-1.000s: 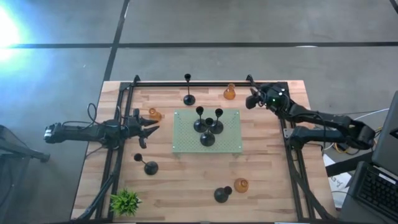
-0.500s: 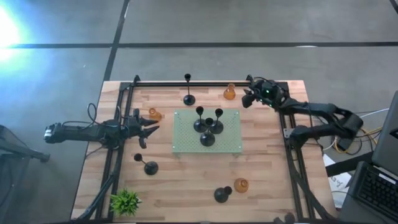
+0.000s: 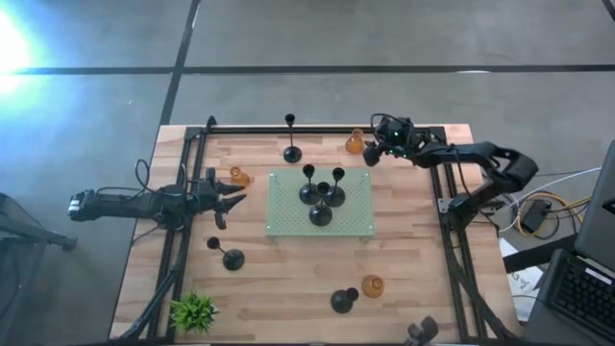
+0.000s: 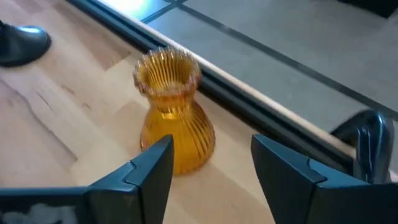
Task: Pick & Place candle stick holders
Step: Put the yellow glass on the shelf
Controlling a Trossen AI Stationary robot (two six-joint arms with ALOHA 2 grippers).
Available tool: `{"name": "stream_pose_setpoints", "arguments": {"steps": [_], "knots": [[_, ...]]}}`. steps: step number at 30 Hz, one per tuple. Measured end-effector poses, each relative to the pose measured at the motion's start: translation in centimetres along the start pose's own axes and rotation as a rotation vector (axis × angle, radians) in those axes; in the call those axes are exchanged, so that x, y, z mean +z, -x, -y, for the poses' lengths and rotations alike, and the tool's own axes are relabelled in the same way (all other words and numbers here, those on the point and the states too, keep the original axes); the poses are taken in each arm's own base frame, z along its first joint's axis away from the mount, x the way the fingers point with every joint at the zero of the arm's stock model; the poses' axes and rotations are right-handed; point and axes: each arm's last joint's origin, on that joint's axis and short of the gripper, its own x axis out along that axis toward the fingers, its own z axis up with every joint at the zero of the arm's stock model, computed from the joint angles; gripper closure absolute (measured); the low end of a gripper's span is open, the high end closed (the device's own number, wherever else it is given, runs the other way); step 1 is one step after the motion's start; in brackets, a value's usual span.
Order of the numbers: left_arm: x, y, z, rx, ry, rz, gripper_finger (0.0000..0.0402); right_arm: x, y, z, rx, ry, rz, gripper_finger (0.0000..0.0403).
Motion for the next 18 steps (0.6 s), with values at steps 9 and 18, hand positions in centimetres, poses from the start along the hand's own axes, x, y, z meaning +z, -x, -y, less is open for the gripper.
{"name": "stream_pose_setpoints", "arguments": {"steps": [9, 18], "knots": [[0.0, 0.0, 0.0, 0.0, 0.0, 0.001, 0.028, -0.3, 0.0, -0.1, 0.042, 0.031, 0.024, 0.013], [0.0, 0.0, 0.0, -0.001, 0.0, 0.001, 0.028, -0.1, -0.9, -0.3, 0.113, 0.067, 0.09, 0.0115]]}}
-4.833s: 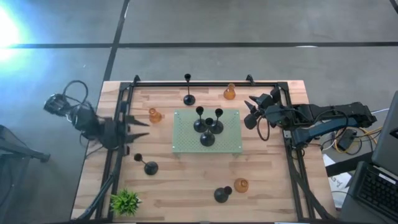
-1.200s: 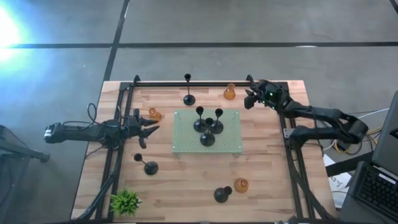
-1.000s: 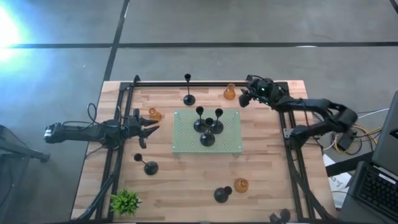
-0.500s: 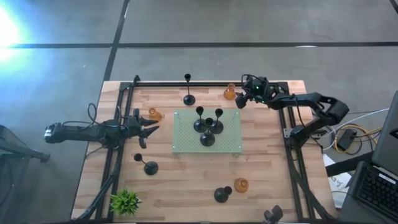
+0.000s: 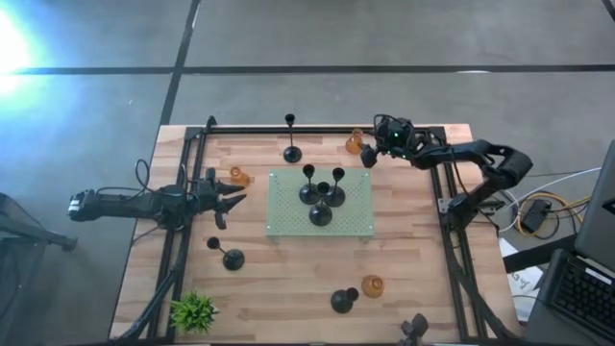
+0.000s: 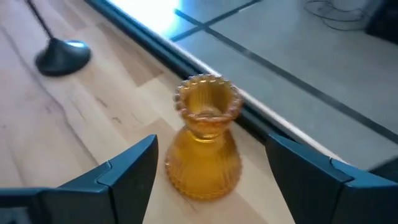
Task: Pick & Place candle stick holders
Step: Put the yellow glass on the shelf
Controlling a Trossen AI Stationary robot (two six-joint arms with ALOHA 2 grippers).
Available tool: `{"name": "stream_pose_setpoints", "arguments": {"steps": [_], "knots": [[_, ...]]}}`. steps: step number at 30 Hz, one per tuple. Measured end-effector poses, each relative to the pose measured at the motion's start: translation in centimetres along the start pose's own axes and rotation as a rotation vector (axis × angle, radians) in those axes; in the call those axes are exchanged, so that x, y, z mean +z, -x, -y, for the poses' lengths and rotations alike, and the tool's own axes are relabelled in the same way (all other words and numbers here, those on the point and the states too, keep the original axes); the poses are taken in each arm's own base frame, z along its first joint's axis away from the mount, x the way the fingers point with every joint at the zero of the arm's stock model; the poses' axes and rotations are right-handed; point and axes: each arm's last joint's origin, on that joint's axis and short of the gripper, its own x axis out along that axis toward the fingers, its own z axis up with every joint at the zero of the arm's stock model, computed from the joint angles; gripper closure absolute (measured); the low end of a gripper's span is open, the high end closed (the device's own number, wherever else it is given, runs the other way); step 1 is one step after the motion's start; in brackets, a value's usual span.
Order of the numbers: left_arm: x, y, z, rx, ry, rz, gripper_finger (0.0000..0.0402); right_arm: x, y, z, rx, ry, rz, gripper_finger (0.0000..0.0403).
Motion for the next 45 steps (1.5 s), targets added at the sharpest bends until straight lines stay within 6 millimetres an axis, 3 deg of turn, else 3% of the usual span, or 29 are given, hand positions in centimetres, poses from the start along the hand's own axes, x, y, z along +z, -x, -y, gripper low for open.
{"name": "stream_pose_setpoints", "arguments": {"steps": [9, 20, 33, 45], "knots": [[0.0, 0.0, 0.0, 0.0, 0.0, 0.0, 0.028, -1.2, -1.9, -0.2, 0.091, -0.001, 0.018, 0.0139], [0.0, 0.0, 0.0, 0.0, 0.0, 0.0, 0.028, -1.3, -4.3, 0.4, 0.089, 0.019, 0.037, 0.0163], [0.0, 0.0, 0.0, 0.001, 0.0, 0.0, 0.028, -0.7, -4.2, 0.7, 0.093, -0.02, 0.085, 0.0218], [0.0, 0.0, 0.0, 0.001, 0.0, 0.0, 0.028, -0.5, -4.4, 0.7, 0.094, -0.056, 0.088, 0.0242]]}}
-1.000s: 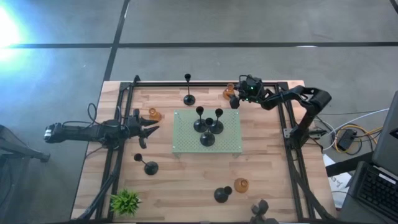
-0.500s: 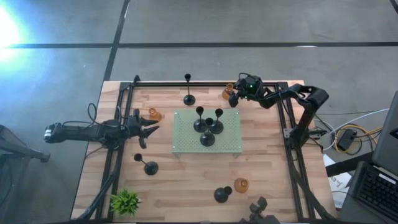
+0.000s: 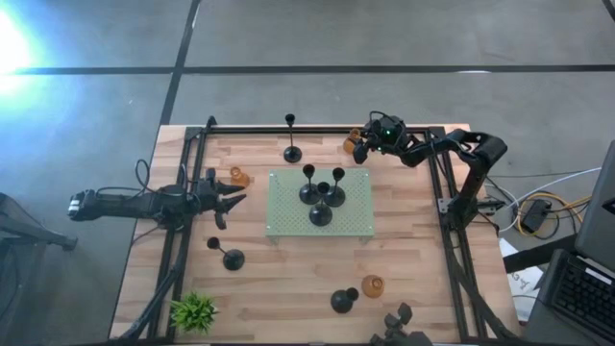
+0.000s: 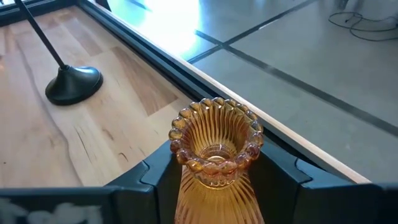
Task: Pick & Place candle stick holders
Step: Put the yellow glass on the shelf
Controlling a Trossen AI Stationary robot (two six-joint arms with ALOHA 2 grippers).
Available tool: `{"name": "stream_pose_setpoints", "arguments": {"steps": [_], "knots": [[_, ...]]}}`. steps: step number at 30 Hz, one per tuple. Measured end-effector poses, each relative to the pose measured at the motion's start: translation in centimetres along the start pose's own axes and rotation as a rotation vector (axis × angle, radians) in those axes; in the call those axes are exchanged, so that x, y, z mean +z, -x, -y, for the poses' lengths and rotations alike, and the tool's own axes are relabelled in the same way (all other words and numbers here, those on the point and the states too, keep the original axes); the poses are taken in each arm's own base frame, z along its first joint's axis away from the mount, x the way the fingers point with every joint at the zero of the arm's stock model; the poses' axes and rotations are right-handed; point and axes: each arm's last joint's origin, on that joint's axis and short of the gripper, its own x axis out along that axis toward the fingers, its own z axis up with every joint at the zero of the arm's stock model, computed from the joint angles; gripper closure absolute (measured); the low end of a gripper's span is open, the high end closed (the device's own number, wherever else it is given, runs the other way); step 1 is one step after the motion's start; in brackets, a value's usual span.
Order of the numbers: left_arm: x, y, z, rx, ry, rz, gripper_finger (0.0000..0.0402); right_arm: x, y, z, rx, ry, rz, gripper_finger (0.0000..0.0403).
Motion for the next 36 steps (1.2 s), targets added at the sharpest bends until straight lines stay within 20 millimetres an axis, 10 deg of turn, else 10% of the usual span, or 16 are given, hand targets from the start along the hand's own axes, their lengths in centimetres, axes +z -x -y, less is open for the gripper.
{"name": "stream_pose_setpoints", "arguments": {"steps": [36], "knots": [[0.0, 0.0, 0.0, 0.0, 0.0, 0.0, 0.028, 2.7, 2.9, -0.8, 0.059, 0.052, -0.014, 0.0277]]}}
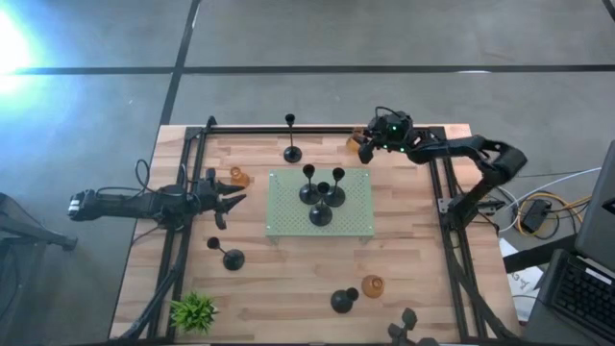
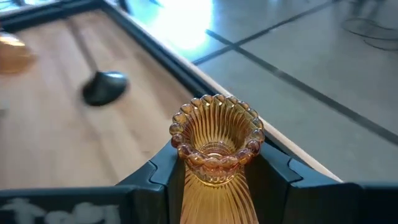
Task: Pick & Place candle stick holders
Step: Put the yellow glass on the shelf
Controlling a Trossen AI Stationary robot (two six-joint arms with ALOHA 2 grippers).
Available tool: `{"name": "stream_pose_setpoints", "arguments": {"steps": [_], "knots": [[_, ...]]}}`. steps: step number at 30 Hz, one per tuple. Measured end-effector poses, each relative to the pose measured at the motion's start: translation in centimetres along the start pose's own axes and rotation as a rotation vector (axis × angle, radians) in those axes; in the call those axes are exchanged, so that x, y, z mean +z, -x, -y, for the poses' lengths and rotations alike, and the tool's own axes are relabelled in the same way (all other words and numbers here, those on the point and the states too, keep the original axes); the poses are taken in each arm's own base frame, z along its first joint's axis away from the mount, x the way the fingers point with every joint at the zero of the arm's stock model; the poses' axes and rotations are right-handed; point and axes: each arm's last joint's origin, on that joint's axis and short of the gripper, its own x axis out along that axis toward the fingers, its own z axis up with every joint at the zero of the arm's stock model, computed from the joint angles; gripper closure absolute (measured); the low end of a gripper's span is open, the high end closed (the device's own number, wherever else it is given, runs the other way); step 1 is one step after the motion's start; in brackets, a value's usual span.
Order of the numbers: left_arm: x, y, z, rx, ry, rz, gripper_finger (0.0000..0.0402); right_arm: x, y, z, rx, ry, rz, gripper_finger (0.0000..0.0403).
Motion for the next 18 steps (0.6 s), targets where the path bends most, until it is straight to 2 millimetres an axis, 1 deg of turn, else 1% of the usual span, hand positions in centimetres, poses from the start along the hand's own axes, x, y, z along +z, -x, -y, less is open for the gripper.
{"name": "stream_pose_setpoints", "arguments": {"steps": [4, 7, 10, 14, 18], "knots": [[0.0, 0.0, 0.0, 0.0, 0.0, 0.0, 0.028, 1.7, 2.0, -0.7, 0.086, 0.08, 0.027, 0.0277], [0.0, 0.0, 0.0, 0.001, 0.0, 0.0, 0.028, 3.0, 3.7, -1.2, 0.105, 0.15, 0.067, 0.0277], [0.0, 0.0, 0.0, 0.001, 0.0, 0.0, 0.028, 3.8, 5.1, -1.6, 0.139, 0.21, 0.086, 0.0277], [0.0, 0.0, 0.0, 0.001, 0.0, 0.0, 0.028, 4.8, 6.5, -2.3, 0.246, 0.249, 0.15, 0.0277], [0.0, 0.0, 0.0, 0.001, 0.0, 0.0, 0.028, 5.2, 7.1, -2.7, 0.346, 0.253, 0.166, 0.0277]]}}
